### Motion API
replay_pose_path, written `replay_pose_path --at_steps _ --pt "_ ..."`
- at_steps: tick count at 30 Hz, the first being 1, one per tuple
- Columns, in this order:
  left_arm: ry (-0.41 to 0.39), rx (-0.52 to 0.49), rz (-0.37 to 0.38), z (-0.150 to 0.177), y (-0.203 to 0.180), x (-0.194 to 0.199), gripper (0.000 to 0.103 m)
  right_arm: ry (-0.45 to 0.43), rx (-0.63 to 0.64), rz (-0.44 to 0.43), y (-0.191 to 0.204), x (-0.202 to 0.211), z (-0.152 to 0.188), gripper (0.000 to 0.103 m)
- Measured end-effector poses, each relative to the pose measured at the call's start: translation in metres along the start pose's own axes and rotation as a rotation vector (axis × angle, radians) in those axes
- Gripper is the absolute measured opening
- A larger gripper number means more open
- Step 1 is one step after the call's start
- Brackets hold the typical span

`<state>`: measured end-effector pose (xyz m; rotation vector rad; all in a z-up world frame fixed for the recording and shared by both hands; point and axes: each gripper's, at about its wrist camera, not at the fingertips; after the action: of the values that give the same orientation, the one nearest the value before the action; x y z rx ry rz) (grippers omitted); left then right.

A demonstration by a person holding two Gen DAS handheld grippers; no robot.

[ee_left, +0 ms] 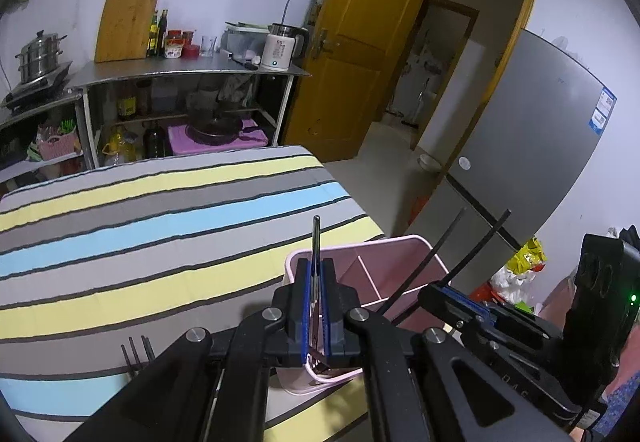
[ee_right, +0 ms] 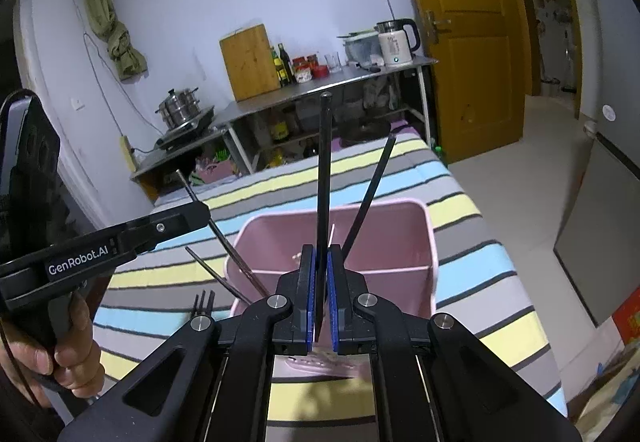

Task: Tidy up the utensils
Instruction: 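Carry the skewer with the left tool while the right tool carries the chopstick to the pink holder, then release the skewer into the pink holder with the left tool while the right tool drops its chopstick in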

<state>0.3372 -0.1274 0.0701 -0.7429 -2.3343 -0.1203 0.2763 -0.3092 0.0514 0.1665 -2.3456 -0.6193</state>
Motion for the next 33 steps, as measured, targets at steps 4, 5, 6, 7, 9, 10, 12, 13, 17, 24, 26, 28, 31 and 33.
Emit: replay_pose_path --at_steps 4,5,6,7,9,10,12,13,17,24,26,28,31,33 --pt "-0.008 0.011 0.005 0.0 0.003 0.001 0.005 0.014 -0.004 0.005 -0.003 -0.004 0.002 0.006" --pt "-0.012 0.016 0.006 0.0 0.004 0.003 0.005 0.02 -0.004 0.011 -0.003 -0.005 0.001 0.006" --pt "-0.017 0.018 0.006 0.0 0.004 0.005 0.005 0.022 -0.004 0.015 -0.003 -0.006 0.001 0.008" --pt "-0.023 0.018 0.006 -0.001 0.004 0.008 0.005 0.023 -0.002 0.017 -0.003 -0.004 0.001 0.012" --pt "-0.038 0.017 0.006 -0.001 0.005 0.015 0.006 0.017 -0.001 0.022 -0.003 -0.001 0.002 0.016" --pt "-0.047 0.017 0.003 -0.001 0.005 0.02 0.006 0.016 -0.001 0.024 -0.003 0.0 0.002 0.017" --pt "-0.063 0.014 0.0 0.001 0.005 0.03 0.006 0.009 -0.002 0.028 -0.003 0.006 0.003 0.018" --pt "-0.07 0.012 -0.004 0.003 0.003 0.036 0.006 0.004 0.0 0.032 -0.003 0.009 0.004 0.021" --pt "-0.097 -0.003 -0.023 0.011 -0.001 0.059 0.006 -0.016 0.013 0.036 0.001 0.022 0.007 0.024" --pt "-0.134 -0.003 -0.053 0.031 -0.007 0.099 0.006 -0.05 0.052 0.015 0.014 0.05 0.018 0.024" --pt "-0.143 0.0 -0.066 0.039 -0.008 0.111 0.006 -0.06 0.07 0.006 0.022 0.057 0.023 0.024" --pt "-0.147 0.004 -0.074 0.046 -0.007 0.121 0.006 -0.068 0.084 0.001 0.026 0.063 0.026 0.024" --pt "-0.147 0.011 -0.093 0.059 -0.007 0.134 0.006 -0.072 0.1 -0.01 0.033 0.071 0.034 0.024" --pt "-0.144 0.017 -0.105 0.07 -0.007 0.14 0.006 -0.074 0.112 -0.018 0.038 0.075 0.04 0.024"
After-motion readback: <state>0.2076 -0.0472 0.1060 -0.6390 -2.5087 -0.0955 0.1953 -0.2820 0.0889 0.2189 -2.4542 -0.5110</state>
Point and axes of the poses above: each gripper's, at about its wrist camera, not at the fingertips, and x roughly against the way its jaws point, y to its left, z to its underside, and after that the axes turned 15 degrees about -x, right-handed
